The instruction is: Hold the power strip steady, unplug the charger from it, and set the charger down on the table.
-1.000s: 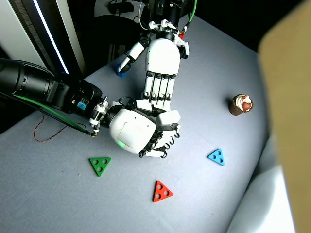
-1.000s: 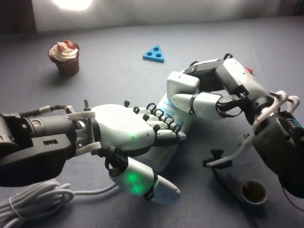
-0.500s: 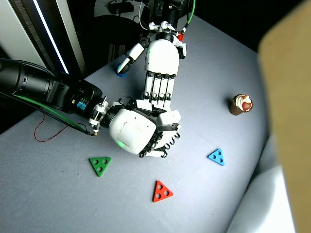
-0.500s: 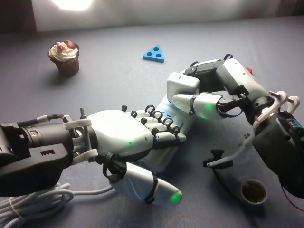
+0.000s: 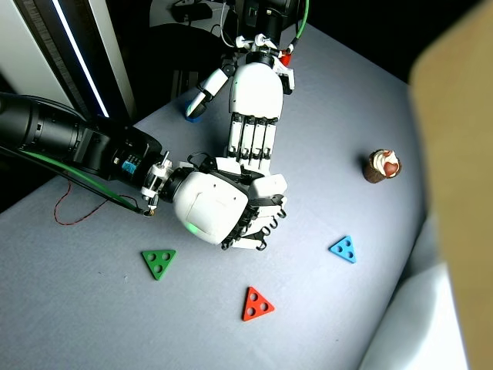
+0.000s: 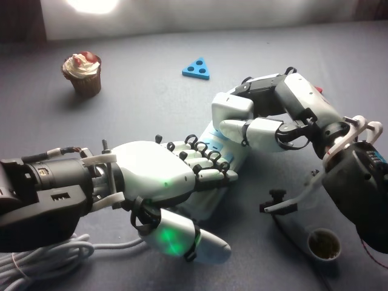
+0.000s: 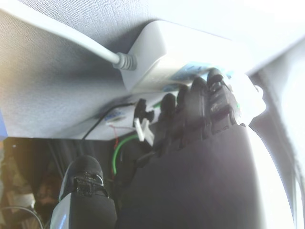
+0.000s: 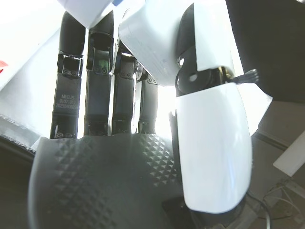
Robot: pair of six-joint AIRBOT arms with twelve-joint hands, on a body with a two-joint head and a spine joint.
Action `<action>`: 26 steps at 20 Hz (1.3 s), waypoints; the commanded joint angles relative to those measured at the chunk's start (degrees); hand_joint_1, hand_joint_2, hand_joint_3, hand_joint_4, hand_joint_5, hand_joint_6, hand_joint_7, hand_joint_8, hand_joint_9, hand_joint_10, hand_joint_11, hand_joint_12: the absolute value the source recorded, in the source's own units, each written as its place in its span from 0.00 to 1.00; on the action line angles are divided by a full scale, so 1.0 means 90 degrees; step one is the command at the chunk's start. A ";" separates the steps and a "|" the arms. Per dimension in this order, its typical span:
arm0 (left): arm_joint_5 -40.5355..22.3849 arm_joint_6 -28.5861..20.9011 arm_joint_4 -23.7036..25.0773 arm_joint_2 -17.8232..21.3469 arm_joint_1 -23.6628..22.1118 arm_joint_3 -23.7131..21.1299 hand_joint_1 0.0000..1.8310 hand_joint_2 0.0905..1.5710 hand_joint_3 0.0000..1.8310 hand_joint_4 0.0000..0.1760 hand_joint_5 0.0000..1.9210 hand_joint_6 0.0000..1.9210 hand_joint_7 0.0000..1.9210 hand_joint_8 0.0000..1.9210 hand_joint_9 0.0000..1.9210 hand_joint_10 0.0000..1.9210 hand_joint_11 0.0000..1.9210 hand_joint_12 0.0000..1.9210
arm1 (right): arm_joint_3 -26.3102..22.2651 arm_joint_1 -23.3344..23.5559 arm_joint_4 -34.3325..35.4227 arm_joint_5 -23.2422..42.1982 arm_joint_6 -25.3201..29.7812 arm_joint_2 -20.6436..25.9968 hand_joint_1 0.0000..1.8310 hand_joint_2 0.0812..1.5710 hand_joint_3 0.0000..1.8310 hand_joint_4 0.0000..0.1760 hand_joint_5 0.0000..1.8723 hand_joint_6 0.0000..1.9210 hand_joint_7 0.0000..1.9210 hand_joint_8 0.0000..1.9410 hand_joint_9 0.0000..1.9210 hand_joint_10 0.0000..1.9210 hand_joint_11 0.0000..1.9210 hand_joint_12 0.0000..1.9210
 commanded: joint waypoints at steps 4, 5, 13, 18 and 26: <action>0.0074 -0.0046 -0.0027 -0.0130 0.0046 -0.0025 0.00 0.64 0.00 0.00 0.04 0.00 0.05 0.00 0.04 0.00 0.02 0.02 | -0.0044 0.0145 -0.0799 0.1039 0.0336 0.0067 0.67 0.66 0.00 0.26 0.57 0.44 0.57 0.39 0.61 0.00 0.30 0.53; 0.0074 -0.0046 -0.0027 -0.0130 0.0046 -0.0025 0.00 0.64 0.00 0.00 0.04 0.00 0.05 0.00 0.04 0.00 0.02 0.02 | -0.0044 0.0145 -0.0799 0.1043 0.0336 0.0067 0.67 0.66 0.00 0.26 0.57 0.44 0.57 0.39 0.61 0.00 0.30 0.53; -0.0014 -0.0048 -0.0026 -0.0118 0.0045 -0.0030 0.00 0.64 0.00 0.00 0.05 0.00 0.05 0.00 0.04 0.00 0.03 0.02 | -0.0122 0.0145 -0.0870 0.1059 0.0335 0.0106 0.68 0.65 0.00 0.24 0.61 0.39 0.58 0.37 0.62 0.00 0.32 0.51; -0.0051 -0.0006 -0.0023 -0.0078 0.0041 -0.0041 0.00 0.64 0.00 0.00 0.04 0.00 0.05 0.00 0.04 0.00 0.03 0.02 | -0.0329 0.0145 -0.1350 0.1111 0.0335 0.0514 0.68 0.65 0.00 0.24 0.59 0.41 0.59 0.36 0.62 0.00 0.32 0.51; -0.0109 0.0004 -0.0017 -0.0026 0.0004 -0.0048 0.00 0.65 0.00 0.00 0.05 0.00 0.06 0.00 0.05 0.00 0.04 0.02 | -0.0622 -0.0406 -0.2847 0.1396 0.0338 0.1391 0.68 0.64 0.00 0.26 0.61 0.38 0.61 0.32 0.62 0.00 0.34 0.49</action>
